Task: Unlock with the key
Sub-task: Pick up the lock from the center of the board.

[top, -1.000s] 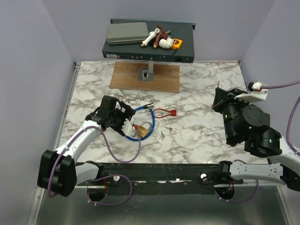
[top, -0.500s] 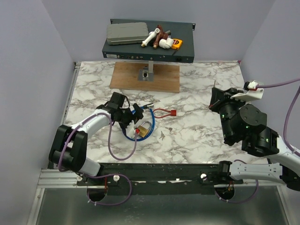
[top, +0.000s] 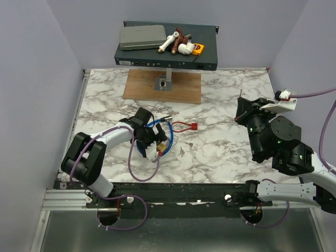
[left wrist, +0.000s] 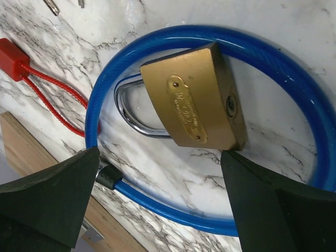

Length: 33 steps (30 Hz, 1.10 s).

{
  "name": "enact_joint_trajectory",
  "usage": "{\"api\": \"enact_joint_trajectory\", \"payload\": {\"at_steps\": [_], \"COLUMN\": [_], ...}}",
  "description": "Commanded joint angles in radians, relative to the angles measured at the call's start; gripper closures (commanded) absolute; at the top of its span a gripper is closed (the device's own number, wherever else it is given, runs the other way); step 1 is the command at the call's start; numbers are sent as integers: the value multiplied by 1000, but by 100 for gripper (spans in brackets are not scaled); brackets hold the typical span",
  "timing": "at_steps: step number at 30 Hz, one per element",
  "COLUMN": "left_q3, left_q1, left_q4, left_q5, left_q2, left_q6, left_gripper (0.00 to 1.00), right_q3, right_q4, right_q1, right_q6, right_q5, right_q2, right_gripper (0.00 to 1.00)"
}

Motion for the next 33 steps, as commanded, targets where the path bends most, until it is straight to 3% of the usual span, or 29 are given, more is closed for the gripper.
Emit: {"api": "enact_joint_trajectory", "payload": {"at_steps": [1,12,17,24,33], "left_q3": [-19,-88,-112,13,66], "left_q1": [-7,-70,-86,-95,-174], "left_q4": [-69,-239,-123,-46,-246], "left_q5": [-57,-66,0,-26,-145], "left_q2": [16,-83,-73,42,59], "left_q6": [656,637,589,487,258], "left_gripper": [2,2,2,2,6], "right_q3": [27,4,-4,2,7], "right_q4": [-7,-33,-41,-46,-51], "right_q1": [0,-1,0,-1,-1], "right_q6": [-5,23,28,25,11], "right_q5": [-5,16,17,21,40], "right_q2": [-8,-40,-38,-37,-44], "right_gripper": [99,99,99,99,99]}}
